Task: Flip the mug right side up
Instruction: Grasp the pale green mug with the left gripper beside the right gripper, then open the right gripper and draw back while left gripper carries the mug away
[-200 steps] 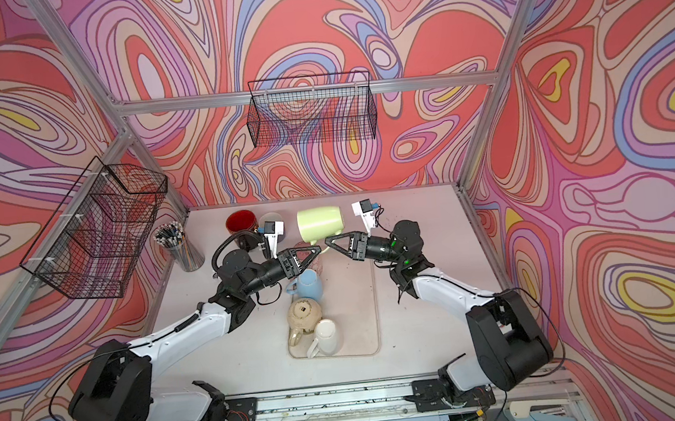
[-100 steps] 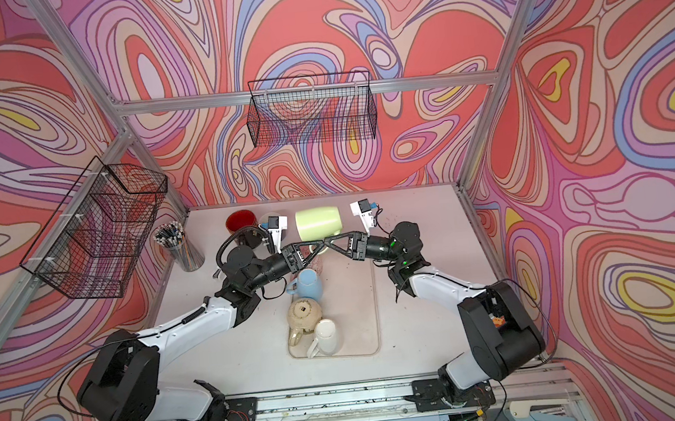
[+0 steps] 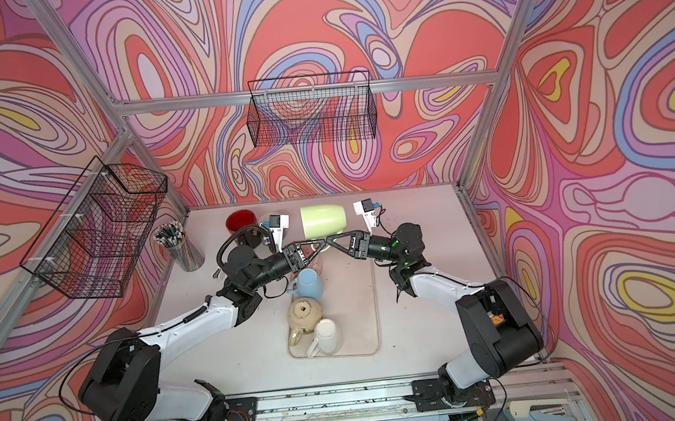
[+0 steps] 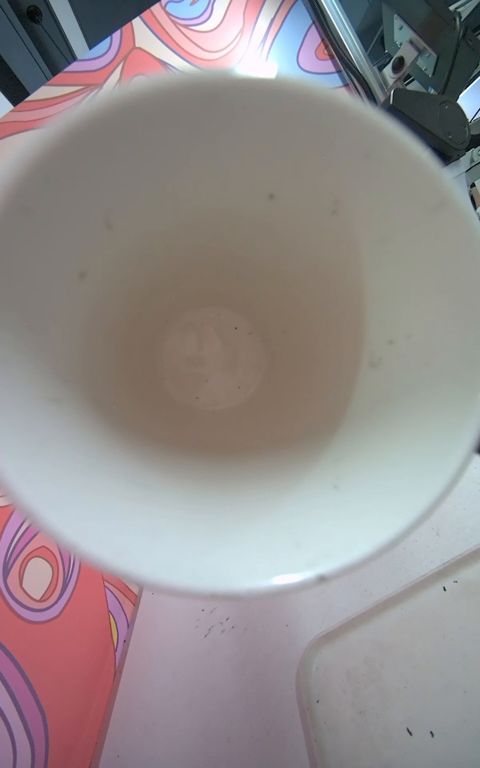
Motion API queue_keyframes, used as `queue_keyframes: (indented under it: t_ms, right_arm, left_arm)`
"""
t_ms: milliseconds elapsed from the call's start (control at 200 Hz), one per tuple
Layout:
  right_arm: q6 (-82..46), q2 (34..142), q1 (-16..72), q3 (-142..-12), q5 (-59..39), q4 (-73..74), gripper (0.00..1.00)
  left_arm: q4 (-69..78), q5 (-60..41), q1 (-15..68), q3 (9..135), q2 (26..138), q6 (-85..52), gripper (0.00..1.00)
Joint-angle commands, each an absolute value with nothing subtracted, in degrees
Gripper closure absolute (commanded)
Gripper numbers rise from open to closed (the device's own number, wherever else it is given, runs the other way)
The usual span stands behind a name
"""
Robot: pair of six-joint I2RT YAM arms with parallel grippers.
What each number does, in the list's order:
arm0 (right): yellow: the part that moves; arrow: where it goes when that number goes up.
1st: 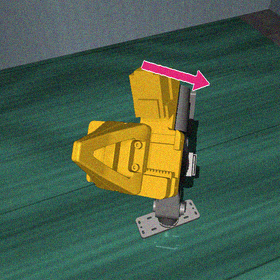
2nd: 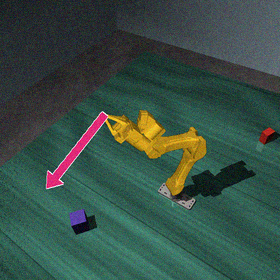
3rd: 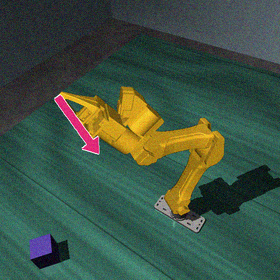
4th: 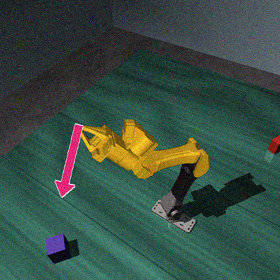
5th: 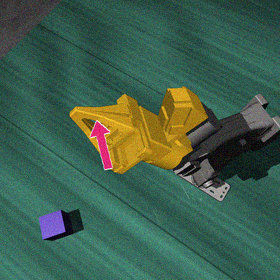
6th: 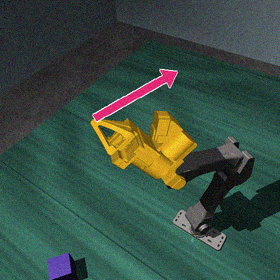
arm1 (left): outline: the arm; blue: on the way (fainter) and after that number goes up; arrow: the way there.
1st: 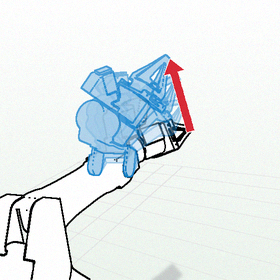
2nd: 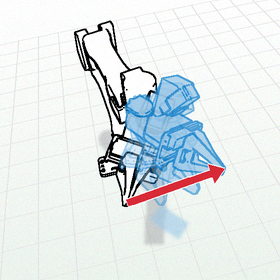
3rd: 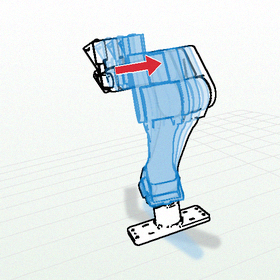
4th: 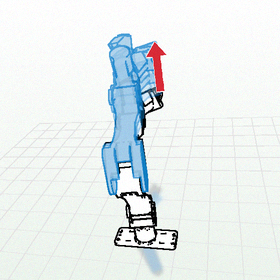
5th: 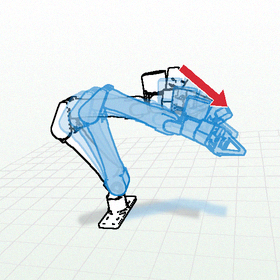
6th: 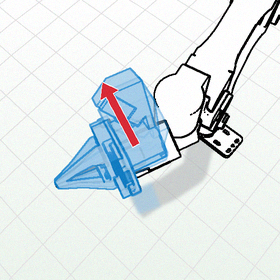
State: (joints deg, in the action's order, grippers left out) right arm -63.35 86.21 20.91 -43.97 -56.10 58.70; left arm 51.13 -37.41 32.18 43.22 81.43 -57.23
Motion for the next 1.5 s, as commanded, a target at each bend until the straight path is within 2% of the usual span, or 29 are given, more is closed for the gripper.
queue_keyframes:
  t_ms: [0, 45, 125, 265, 411, 506, 671, 926, 1207, 1347, 1497]
  right_arm:
    - [-60.31, 86.01, 21.53, -43.6, -57.01, 62.35, 1.0]
    - [-59.95, 85.81, 21.52, -43.61, -56.95, 61.77, 1.0]
    - [-58.66, 85.37, 21.43, -43.41, -56.64, 59.68, 0.78]
    - [-51.97, 83.61, 21.17, -43.77, -55.79, 48.76, 0.55]
    - [-43.87, 81.47, 21.17, -44.5, -53.72, 35.38, 0.43]
    - [-38.31, 80.6, 21.07, -45.54, -52.05, 25.22, 0.4]
    - [-33.63, 78.67, 20.89, -44.72, -49.69, 17.78, 0.35]
    - [-31.36, 77.97, 20.83, -41.46, -49.4, 15.57, 0.35]
    - [-26.02, 76.12, 20.83, -39.18, -45.92, 10.95, 0.35]
    - [-25.82, 76.62, 20.83, -38.06, -45.11, 11.44, 0.35]
    - [-25.84, 76.94, 20.83, -37.93, -44.56, 11.94, 0.35]
  left_arm:
    - [51.44, -34.99, 32.52, 43.69, 80.98, -56.88, 1.0]
    - [50.88, -34.66, 32.46, 43.6, 80.73, -56.66, 1.0]
    - [48.18, -33.27, 32.44, 43.51, 79.58, -55.6, 1.0]
    - [36.49, -30.17, 32.3, 45.71, 77.09, -51.83, 1.0]
    - [31.17, -28.0, 32.22, 47.39, 76.2, -50.11, 1.0]
    - [23.11, -25.69, 31.95, 50.55, 76.44, -47.67, 1.0]
    - [14.85, -22.96, 30.1, 55.18, 77.99, -45.63, 1.0]
    - [-3.65, -16.87, 28.3, 69.7, 84.28, -33.75, 1.0]
    - [-25.43, -2.13, 28.17, 88.74, 93.61, -20.16, 1.0]
    - [-31.56, 2.71, 27.82, 96.09, 98.74, -15.91, 1.0]
    - [-34.29, 3.61, 27.07, 100.93, 104.09, -13.61, 1.0]
